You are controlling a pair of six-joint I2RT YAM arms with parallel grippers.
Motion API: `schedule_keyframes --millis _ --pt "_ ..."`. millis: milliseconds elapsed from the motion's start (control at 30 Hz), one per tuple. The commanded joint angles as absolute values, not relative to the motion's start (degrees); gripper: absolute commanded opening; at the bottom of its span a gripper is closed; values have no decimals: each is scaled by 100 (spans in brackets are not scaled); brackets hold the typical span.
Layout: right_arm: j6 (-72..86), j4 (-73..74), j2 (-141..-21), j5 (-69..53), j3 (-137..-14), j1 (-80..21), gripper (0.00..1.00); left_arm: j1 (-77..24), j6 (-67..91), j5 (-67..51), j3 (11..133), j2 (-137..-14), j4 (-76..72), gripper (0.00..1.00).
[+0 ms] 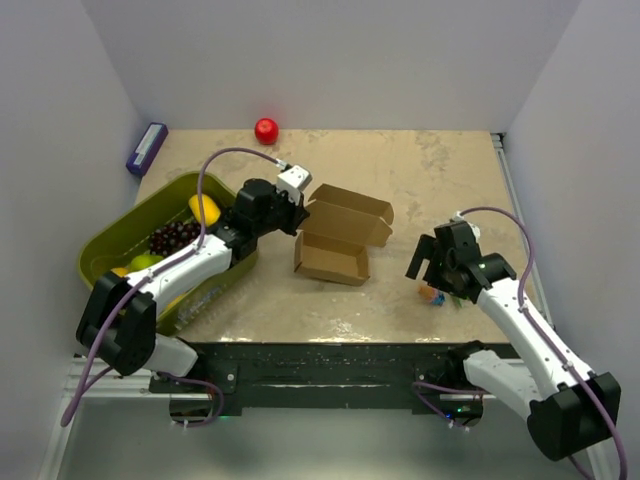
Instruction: Fold the paper box
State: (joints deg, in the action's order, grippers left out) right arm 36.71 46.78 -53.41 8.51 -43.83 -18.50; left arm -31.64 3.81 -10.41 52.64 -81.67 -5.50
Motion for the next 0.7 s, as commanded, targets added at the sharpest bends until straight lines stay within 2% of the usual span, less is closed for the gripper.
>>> schedule_keyframes --millis 0,333,667 --pt "4737 4939 -5694 2046 -4553 -1898 99 -3164 545 -958 5467 -7936 -721 0" --pt "5528 4105 -6354 2005 -3482 -1934 99 -3173 606 -976 5528 -7884 -712 0" --pt "5695 3376 -6829 2180 -3226 -1925 99 -3182 536 -967 5572 -7857 -650 0"
